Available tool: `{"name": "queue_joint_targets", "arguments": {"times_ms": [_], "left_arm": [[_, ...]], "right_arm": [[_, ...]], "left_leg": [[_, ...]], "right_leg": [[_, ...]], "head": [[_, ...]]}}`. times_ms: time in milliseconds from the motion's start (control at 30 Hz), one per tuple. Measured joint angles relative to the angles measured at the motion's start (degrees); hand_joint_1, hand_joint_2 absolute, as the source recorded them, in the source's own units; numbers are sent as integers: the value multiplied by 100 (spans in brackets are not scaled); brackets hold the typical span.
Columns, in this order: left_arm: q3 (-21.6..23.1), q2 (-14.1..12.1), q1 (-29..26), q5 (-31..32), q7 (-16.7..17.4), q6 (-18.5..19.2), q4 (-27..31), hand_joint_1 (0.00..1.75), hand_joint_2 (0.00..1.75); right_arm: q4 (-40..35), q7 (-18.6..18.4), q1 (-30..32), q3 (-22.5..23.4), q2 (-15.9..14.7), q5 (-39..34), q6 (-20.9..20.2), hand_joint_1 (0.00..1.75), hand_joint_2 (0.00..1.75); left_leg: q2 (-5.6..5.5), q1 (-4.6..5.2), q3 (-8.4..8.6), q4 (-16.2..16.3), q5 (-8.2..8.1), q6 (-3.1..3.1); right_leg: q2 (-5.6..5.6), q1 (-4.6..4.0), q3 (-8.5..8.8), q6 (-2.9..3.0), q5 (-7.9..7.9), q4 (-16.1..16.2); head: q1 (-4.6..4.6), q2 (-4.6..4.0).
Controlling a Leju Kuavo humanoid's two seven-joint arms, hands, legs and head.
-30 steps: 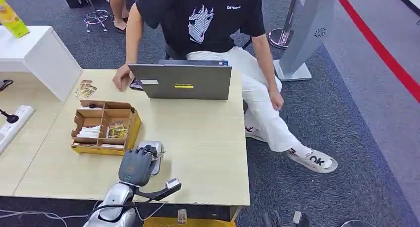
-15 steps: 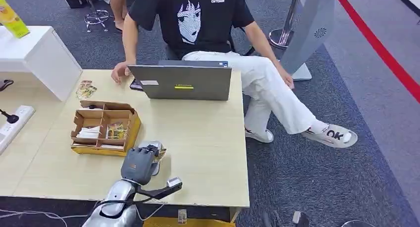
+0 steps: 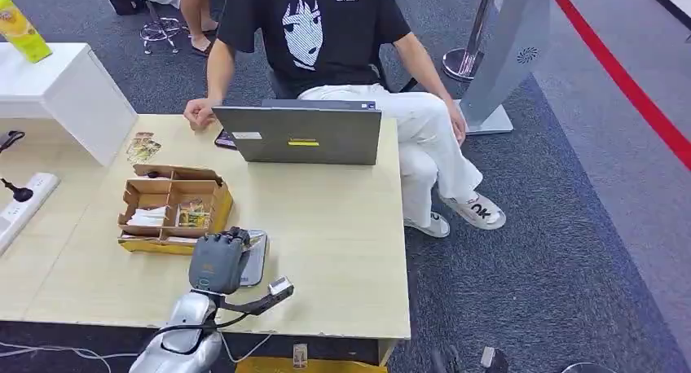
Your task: Pass the card to the sensor for recognition and then transmit it.
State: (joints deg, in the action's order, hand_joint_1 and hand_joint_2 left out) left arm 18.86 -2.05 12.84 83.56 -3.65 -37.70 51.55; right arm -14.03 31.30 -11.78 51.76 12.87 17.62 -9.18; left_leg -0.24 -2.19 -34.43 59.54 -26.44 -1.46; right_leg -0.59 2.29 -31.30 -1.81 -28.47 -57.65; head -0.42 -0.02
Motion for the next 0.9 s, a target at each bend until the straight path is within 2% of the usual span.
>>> {"name": "queue_joint_targets", "arguments": {"times_ms": [200, 267, 333, 433, 667, 900], "left_arm": [[-297, -285, 74, -90, 28, 92, 946, 175, 175], [-472, -444, 148, -342, 94, 138, 1160, 175, 175], [-746, -670, 296, -718, 3, 256, 1322, 175, 175], [-1027, -883, 381, -833, -125, 300, 1470, 175, 175], [-1285, -1006, 374, -774, -190, 280, 1606, 175, 175], [-1405, -1017, 354, -728, -208, 278, 1621, 175, 175]], "right_arm": [[0, -7, 9, -44, 0, -61, -2, 0, 175], [0, -15, 10, -68, 0, -87, -2, 0, 175], [0, -31, 11, -92, 0, -120, -4, 0, 175], [0, -39, 22, -107, 0, -129, -4, 0, 175], [0, -55, 20, -168, 0, -140, -2, 0, 175], [0, -63, 18, -175, 0, -172, 4, 0, 175]], "left_leg": [[1, 0, -2, 0, 0, 0], [1, -4, -5, -1, 1, -1], [7, -9, -4, -1, 3, -5], [2, -10, -5, -2, 6, -8], [0, -6, -17, 1, 7, -9], [0, -8, -17, 0, 7, -10]], "right_leg": [[-1, 0, -6, 0, 0, 0], [-2, -4, -8, 0, 1, -2], [-6, -8, -12, 5, 3, -3], [-3, -8, -12, 4, 3, -4], [-2, -5, -17, 3, 4, -1], [-1, -7, -19, 3, 4, -2]], "head": [[0, 0], [0, 0], [0, 0], [-7, 0], [2, 0], [0, 0]]}}
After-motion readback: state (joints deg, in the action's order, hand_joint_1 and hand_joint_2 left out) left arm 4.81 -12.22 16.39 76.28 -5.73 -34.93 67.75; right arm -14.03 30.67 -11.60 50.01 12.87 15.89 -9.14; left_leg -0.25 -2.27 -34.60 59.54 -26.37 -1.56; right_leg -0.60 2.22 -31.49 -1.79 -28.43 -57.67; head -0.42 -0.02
